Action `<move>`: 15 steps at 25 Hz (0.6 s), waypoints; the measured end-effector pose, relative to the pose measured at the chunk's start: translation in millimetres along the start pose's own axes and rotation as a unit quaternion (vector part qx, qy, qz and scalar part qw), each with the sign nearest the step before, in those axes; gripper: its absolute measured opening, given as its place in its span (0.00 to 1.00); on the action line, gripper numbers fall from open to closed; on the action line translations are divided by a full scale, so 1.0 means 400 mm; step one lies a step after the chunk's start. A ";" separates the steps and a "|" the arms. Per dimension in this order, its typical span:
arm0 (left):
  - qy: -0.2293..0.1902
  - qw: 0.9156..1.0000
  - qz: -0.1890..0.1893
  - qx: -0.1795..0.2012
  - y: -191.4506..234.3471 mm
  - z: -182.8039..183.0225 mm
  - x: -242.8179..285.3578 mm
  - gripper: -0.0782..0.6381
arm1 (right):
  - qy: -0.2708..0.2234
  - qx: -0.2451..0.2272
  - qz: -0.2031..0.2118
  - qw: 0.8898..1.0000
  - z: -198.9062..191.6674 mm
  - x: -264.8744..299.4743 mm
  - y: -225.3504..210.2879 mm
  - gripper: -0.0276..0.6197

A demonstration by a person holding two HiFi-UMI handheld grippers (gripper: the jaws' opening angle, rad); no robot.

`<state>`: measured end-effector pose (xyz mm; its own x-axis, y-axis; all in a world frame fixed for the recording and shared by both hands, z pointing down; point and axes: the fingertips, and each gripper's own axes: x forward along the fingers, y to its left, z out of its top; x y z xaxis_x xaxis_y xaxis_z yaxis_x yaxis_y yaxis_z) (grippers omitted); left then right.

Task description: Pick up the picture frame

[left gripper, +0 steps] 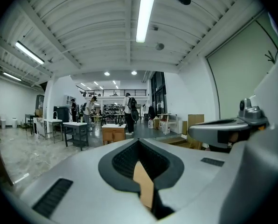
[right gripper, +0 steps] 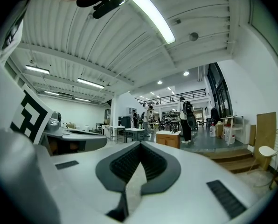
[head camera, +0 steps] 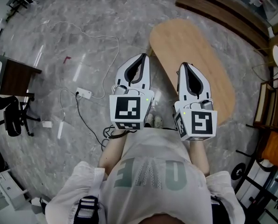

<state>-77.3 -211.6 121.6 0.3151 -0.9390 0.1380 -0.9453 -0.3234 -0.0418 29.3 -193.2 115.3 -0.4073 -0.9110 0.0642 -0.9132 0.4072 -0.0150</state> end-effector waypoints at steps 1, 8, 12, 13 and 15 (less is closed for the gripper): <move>0.003 1.000 -0.001 0.002 0.009 -0.006 0.009 0.11 | 0.003 0.002 0.002 1.000 -0.003 0.014 0.001 0.05; 0.021 1.000 -0.022 -0.004 0.043 -0.086 0.145 0.11 | 0.015 0.003 0.002 1.000 -0.055 0.157 -0.056 0.05; 0.026 0.999 -0.027 -0.024 0.078 -0.226 0.233 0.11 | 0.027 0.018 -0.009 0.999 -0.197 0.246 -0.086 0.05; 0.023 0.999 -0.026 -0.030 0.083 -0.268 0.253 0.11 | 0.031 0.022 -0.009 0.999 -0.246 0.262 -0.091 0.05; 0.026 0.999 -0.024 -0.038 0.090 -0.369 0.296 0.11 | 0.040 0.030 -0.011 0.999 -0.353 0.291 -0.101 0.05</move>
<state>-86.3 -317.0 282.4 0.3571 -0.9148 0.1890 -0.9336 -0.3560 0.0405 20.5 -306.4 264.3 -0.3872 -0.9106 0.1443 -0.9220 0.3807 -0.0714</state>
